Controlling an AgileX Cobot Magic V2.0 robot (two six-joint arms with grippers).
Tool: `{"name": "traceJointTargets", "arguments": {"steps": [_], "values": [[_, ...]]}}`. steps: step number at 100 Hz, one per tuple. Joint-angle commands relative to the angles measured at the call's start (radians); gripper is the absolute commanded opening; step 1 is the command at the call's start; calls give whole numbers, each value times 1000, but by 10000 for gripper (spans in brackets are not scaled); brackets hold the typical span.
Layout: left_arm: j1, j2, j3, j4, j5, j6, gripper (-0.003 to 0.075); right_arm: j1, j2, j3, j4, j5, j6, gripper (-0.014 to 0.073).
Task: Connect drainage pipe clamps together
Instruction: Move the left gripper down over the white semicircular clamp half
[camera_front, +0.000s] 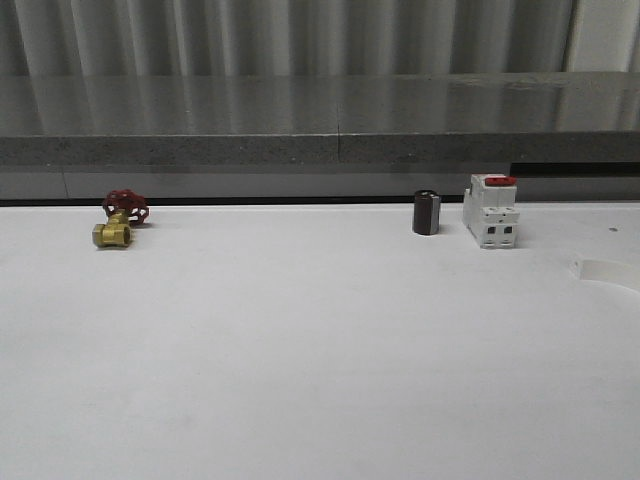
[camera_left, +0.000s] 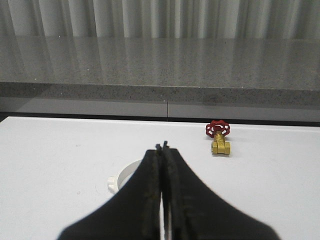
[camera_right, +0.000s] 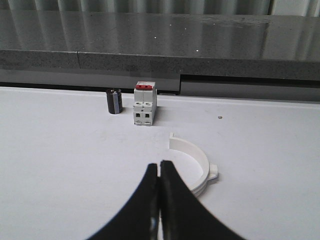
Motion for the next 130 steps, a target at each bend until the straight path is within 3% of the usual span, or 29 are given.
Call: {"name": "traceJointTargets", "arguments": {"steps": [1,17,38,70,77,94,101,118,130], "values": [[3,110,-128,-9,34,-3,-20,-2,-20,-15,-8,-72,-7,-66],[3,319,-327,-9,245,-3,-20,-2,-20,-15,-8,-72,-7,-66],[3,550,-509,-10,424,-3,-20,-2,-20,-15,-8,-72,-7,-66],[3,721,-546,-10,430,-3,-6,-2,-20,-15,-8,-72,-7,-66],[3,727,-546,-10,431,-3,74,-2,-20,-15,-8,-72,-7,-66],[3,732,-546,-10,431,-3,482,-2,-20,-15,-8,-72,-7,-66],[3,734,-546,-10,422,-3,586,-2,-20,-15,-8,-72,-7,-66],[8,781,-569,-10,387,-10,607,-2,-20,-15,-8,-72,-7,-66],[42,917,-640,-10,399,-31,607,-2,-20,-15,-8,-72,-7,-66]]}}
